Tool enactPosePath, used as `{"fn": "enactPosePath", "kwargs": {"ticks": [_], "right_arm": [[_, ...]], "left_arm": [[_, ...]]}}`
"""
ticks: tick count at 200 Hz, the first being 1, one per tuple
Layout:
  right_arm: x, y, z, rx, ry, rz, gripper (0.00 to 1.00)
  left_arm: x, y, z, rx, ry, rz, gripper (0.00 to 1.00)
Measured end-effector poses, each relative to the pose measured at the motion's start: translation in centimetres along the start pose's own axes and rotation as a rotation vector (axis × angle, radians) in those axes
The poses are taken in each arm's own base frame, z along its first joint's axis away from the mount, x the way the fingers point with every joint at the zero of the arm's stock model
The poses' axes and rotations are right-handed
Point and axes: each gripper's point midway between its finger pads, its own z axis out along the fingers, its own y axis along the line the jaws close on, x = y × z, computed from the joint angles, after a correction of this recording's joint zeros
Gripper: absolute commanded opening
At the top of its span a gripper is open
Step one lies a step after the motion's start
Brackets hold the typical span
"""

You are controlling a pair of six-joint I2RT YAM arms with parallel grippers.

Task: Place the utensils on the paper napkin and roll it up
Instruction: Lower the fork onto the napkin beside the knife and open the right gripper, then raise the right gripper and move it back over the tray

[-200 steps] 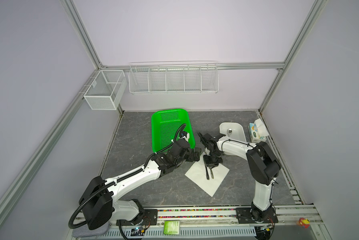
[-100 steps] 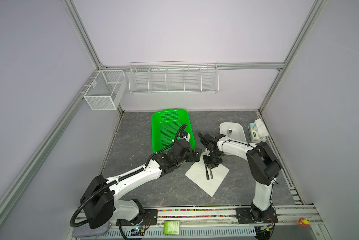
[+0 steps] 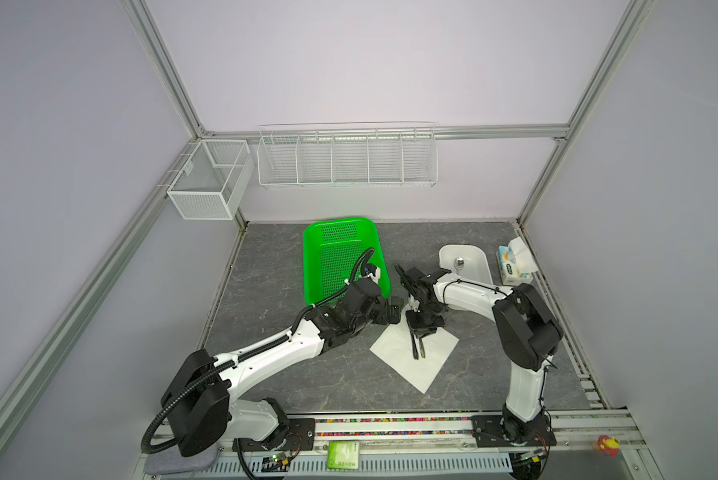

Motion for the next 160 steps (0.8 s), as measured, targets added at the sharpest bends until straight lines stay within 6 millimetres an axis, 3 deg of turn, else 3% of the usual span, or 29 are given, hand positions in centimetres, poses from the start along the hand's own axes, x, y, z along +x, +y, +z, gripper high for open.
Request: {"fn": "enactPosePath", "kwargs": {"ticks": [38, 92, 160], "right_arm": [[-0.1, 0.1, -0.7, -0.005, -0.020, -0.013, 0.29], [-0.9, -0.2, -5.0, -0.023, -0.155, -0.014, 0.29], [-2.5, -5.2, -10.3, -0.024, -0.312, 0.120, 0.29]], "left_arm": [[0.0, 0.0, 0.2, 0.000, 0.004, 0.000, 0.99], [-0.3, -1.1, 0.7, 0.031, 0.019, 0.003, 0.99], [0.2, -2.1, 1.9, 0.065, 0.067, 0.005, 0.99]]}}
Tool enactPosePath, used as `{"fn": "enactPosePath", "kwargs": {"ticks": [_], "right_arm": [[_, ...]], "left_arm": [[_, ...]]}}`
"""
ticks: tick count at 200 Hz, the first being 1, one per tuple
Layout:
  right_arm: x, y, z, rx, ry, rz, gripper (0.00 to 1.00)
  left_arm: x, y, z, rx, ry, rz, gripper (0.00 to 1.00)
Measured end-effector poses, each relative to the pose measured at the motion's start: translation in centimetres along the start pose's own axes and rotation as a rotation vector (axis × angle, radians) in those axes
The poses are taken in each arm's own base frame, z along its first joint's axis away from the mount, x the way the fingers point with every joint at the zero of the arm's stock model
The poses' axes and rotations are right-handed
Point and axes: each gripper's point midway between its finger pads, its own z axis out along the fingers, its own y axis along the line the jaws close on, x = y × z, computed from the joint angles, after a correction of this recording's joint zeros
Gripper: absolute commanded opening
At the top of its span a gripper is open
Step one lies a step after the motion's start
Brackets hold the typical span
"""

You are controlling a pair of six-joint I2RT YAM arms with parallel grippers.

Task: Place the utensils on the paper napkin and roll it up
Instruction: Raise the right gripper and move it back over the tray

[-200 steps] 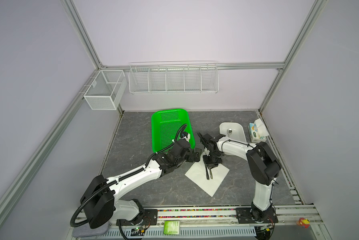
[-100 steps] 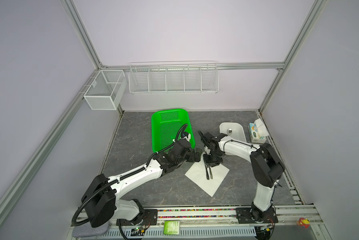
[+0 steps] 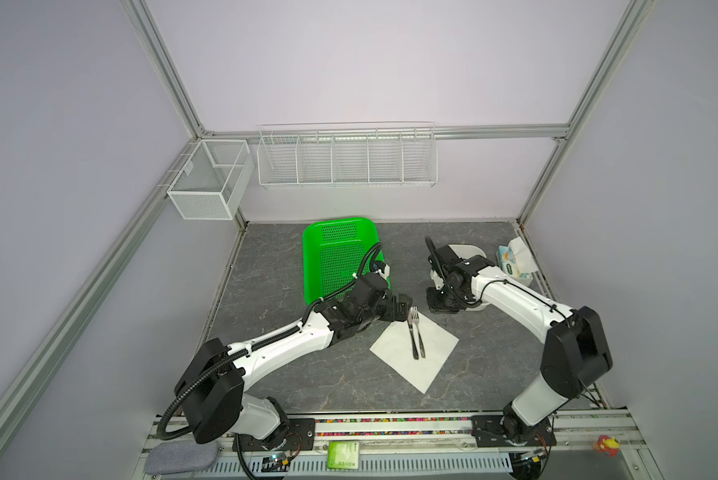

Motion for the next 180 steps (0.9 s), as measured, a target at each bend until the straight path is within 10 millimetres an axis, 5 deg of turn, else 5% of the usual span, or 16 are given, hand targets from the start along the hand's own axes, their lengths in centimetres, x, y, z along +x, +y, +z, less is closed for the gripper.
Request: {"fn": "enactPosePath", "kwargs": {"ticks": [79, 180], "right_arm": [[-3.7, -7.5, -0.9, 0.073, -0.010, 0.154, 0.29], [-10.0, -11.6, 5.0, 0.147, 0.116, 0.191, 0.30]], "left_arm": [[0.4, -2.5, 2.6, 0.090, 0.091, 0.000, 0.99], [0.6, -5.0, 4.3, 0.126, 0.159, 0.035, 0.99]]}}
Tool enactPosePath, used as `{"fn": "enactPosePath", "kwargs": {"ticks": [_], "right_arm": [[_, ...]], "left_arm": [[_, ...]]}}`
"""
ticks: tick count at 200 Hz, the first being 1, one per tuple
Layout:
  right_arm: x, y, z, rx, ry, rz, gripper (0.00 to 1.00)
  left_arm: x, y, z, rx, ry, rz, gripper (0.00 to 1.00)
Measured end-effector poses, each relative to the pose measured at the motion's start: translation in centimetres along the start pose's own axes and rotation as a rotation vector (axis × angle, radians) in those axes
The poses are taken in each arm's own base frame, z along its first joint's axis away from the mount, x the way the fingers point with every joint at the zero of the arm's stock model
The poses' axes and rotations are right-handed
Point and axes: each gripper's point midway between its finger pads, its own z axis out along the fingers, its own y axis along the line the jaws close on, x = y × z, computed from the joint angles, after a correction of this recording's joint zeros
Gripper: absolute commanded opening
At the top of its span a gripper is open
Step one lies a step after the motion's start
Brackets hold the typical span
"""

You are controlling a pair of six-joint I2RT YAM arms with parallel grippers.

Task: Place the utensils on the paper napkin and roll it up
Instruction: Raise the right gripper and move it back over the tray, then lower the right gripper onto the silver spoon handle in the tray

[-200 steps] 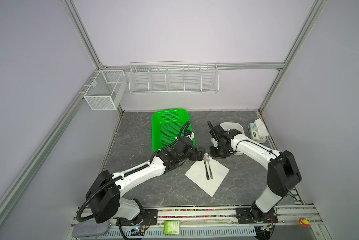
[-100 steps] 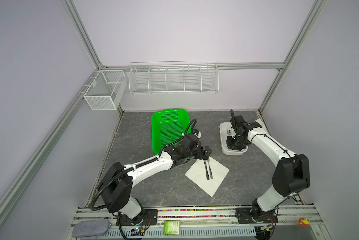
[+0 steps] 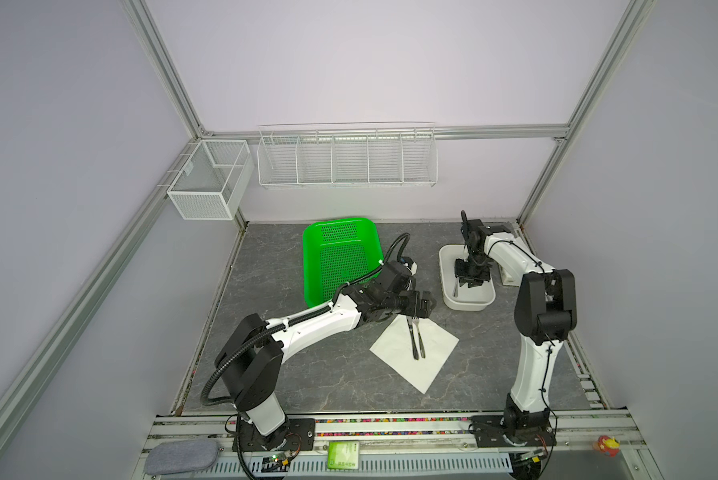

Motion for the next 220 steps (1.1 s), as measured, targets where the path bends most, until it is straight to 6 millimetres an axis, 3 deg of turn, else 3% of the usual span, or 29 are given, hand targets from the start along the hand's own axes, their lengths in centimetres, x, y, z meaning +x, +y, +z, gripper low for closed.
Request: {"fn": "enactPosePath", "kwargs": {"ticks": [86, 113, 169, 220], "right_arm": [[-4.5, 1.3, 1.9, 0.013, 0.036, -0.017, 0.31], [-4.9, 1.3, 2.7, 0.028, 0.057, -0.020, 0.30], [-3.6, 1.0, 4.9, 0.045, 0.136, -0.032, 0.26], [-1.3, 0.3, 5.0, 0.055, 0.194, -0.118, 0.16]], "left_arm": [[-0.4, 1.1, -0.7, -0.067, -0.006, 0.032, 0.99], [-1.3, 1.2, -1.6, -0.064, -0.032, 0.030, 0.99], [-3.0, 1.7, -3.2, -0.067, -0.081, 0.015, 0.99], [-3.6, 2.3, -3.8, -0.076, -0.096, 0.007, 0.99]]}}
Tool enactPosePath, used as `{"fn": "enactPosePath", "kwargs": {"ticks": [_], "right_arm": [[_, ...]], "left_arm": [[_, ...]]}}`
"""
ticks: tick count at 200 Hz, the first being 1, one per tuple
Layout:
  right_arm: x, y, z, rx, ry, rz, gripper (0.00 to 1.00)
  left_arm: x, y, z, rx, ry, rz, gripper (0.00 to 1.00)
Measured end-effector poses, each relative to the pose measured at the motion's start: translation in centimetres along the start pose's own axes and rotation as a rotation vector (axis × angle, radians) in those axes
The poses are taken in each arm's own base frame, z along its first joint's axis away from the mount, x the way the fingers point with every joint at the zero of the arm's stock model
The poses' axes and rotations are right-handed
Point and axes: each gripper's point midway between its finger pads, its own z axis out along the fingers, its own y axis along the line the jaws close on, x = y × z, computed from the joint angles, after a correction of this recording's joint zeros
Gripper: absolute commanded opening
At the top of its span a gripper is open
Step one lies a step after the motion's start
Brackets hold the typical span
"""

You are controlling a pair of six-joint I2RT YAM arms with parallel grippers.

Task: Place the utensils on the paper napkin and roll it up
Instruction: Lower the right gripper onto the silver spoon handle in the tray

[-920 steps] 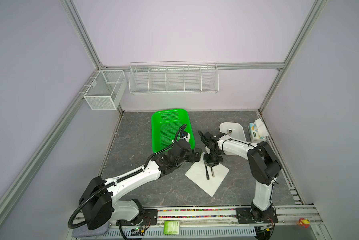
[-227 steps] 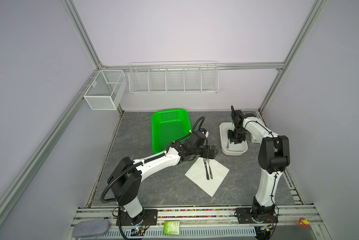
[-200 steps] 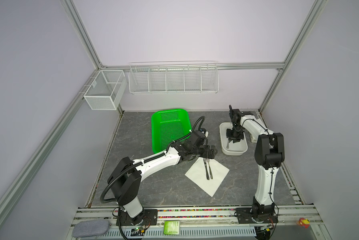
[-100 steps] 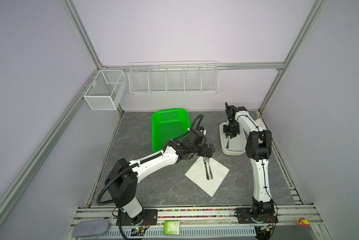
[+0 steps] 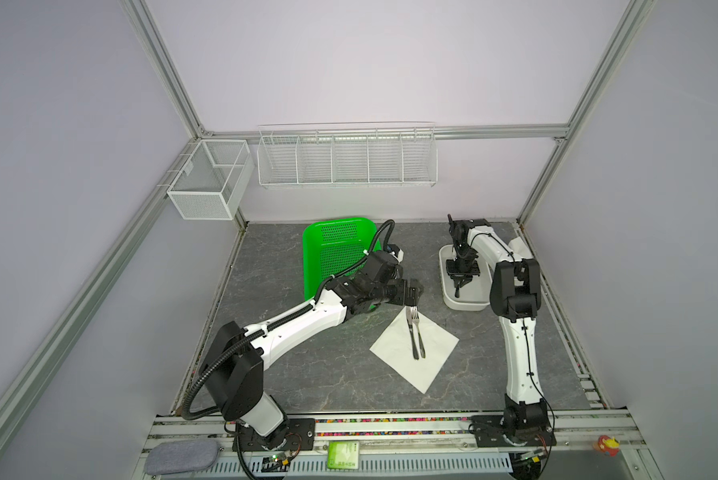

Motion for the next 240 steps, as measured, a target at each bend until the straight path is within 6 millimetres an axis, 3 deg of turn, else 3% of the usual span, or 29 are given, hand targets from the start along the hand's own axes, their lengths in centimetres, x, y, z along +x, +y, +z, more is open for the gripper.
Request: {"fn": "enactPosePath", "kwargs": {"ticks": [63, 100, 140, 199, 240], "right_arm": [[0.6, -2.6, -0.1, 0.087, 0.014, -0.077, 0.19], [-1.0, -3.6, -0.9, 0.050, -0.036, -0.047, 0.24], [-3.1, -3.2, -0.9, 0.032, -0.074, -0.054, 0.25], [-2.3, -3.0, -0.3, 0.017, -0.031, -0.060, 0.23], [-0.4, -3.2, 0.2, 0.022, 0.033, -0.061, 0.18]], "left_arm": [[0.1, 0.8, -0.1, -0.021, 0.015, -0.003, 0.99], [-0.2, 0.8, -0.4, -0.024, 0.014, 0.003, 0.99], [-0.6, 0.7, -0.6, -0.023, 0.009, 0.006, 0.99], [-1.2, 0.7, -1.0, -0.028, 0.006, 0.007, 0.99], [-1.8, 0.6, -1.2, -0.027, -0.005, 0.010, 0.99]]}}
